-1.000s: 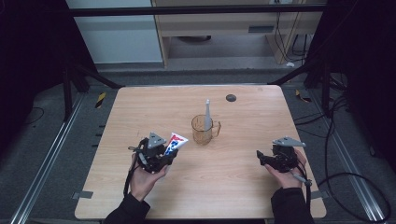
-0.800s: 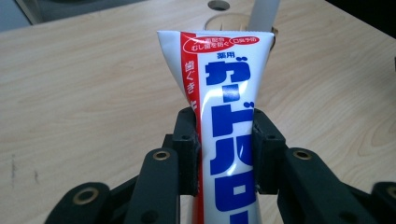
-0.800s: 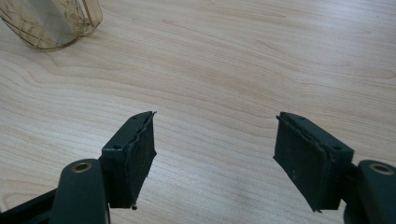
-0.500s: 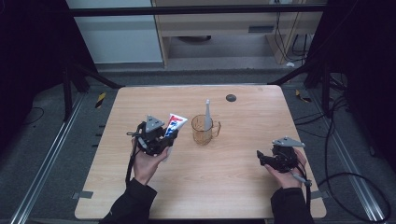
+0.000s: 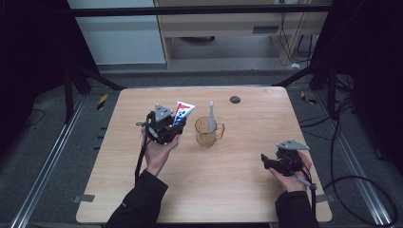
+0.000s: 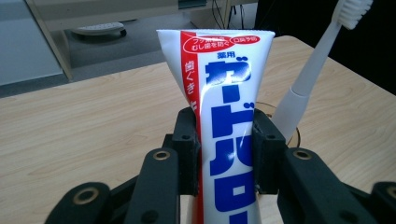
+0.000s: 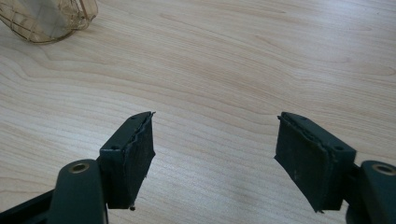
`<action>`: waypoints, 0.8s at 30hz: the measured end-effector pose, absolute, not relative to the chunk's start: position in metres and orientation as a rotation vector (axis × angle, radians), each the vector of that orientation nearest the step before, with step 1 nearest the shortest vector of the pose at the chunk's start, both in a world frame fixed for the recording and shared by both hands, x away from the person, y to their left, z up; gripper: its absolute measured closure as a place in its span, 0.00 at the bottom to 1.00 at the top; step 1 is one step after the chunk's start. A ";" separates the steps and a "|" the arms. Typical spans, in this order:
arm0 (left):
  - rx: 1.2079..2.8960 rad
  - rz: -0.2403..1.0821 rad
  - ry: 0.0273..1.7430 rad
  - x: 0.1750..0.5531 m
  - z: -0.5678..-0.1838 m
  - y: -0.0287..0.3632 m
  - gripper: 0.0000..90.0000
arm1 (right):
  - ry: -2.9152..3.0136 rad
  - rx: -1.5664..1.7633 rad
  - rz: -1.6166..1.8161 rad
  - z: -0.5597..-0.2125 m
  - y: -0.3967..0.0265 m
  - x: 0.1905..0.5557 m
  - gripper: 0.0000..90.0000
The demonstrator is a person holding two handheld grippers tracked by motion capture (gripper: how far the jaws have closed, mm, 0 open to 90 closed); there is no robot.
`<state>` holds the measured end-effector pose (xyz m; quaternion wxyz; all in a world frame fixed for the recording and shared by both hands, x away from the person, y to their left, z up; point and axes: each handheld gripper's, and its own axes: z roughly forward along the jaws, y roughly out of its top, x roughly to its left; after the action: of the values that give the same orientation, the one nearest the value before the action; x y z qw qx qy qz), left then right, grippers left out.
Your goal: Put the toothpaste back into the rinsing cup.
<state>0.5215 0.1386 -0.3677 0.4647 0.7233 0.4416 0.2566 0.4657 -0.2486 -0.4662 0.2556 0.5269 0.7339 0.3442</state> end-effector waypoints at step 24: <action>1.662 0.653 1.069 0.548 -0.347 0.128 0.75 | 1.997 1.422 0.931 -0.467 -0.247 0.466 0.30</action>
<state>0.5481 0.1282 -0.3474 0.5056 0.6890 0.4431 0.2707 0.4658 -0.2469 -0.4673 0.2566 0.5242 0.7359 0.3432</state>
